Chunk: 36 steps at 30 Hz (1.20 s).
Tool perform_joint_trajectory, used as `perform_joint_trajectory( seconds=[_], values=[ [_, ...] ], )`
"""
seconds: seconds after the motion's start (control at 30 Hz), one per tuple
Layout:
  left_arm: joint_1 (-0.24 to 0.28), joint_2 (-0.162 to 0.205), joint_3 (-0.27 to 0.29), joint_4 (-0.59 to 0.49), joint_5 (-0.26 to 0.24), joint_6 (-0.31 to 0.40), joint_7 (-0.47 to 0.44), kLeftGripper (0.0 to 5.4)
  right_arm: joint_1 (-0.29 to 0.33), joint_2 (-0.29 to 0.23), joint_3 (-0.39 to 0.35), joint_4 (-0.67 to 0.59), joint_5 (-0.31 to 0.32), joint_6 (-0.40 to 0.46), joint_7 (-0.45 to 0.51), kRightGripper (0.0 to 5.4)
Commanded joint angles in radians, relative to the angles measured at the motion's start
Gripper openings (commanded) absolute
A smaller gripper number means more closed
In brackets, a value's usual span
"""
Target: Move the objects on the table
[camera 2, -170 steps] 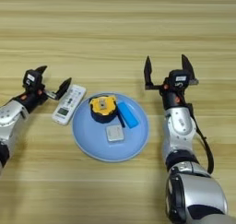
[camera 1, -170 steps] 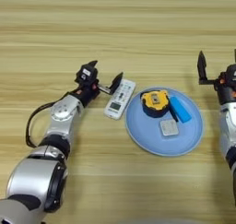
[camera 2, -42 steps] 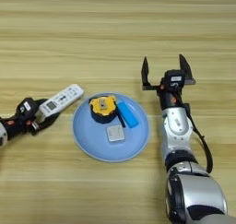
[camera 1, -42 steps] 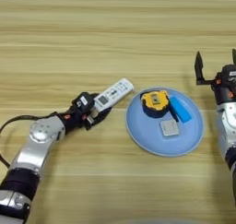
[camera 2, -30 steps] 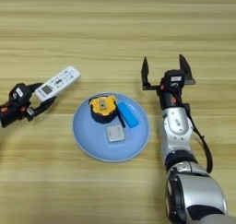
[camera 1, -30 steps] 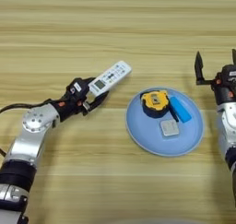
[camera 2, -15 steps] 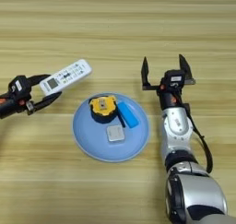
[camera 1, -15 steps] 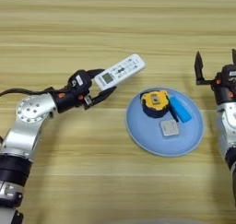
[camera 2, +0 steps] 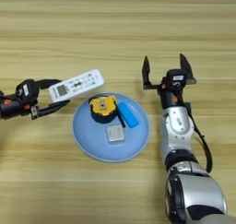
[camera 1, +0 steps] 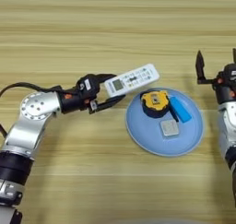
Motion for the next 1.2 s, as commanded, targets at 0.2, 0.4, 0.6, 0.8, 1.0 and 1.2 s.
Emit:
perform_joint_trajectory(
  seconds=[0.2,0.4,0.6,0.8,1.0,1.2],
  values=[
    [-0.004,0.018,-0.013,-0.029,-0.001,0.021,-0.007,2.84,0.063,-0.019,0.042,-0.298,0.115,0.198,0.199,5.40],
    [-0.016,0.021,-0.016,-0.015,0.003,0.021,-0.006,2.84,0.141,-0.058,0.098,-0.596,0.201,0.403,0.336,5.40],
    [-0.025,0.024,-0.023,-0.002,0.010,0.014,-0.014,2.84,0.190,-0.127,0.147,-0.782,0.254,0.577,0.475,5.40],
    [-0.031,0.033,-0.031,-0.001,0.008,-0.002,-0.044,2.84,0.211,-0.186,0.181,-0.882,0.278,0.690,0.589,5.40],
    [-0.021,0.047,-0.045,-0.014,-0.003,-0.038,-0.102,2.84,0.222,-0.222,0.209,-0.930,0.271,0.755,0.674,5.40],
    [-0.016,0.058,-0.064,-0.029,-0.021,-0.062,-0.167,2.84,0.236,-0.257,0.256,-0.989,0.278,0.824,0.767,5.40]
  ],
)
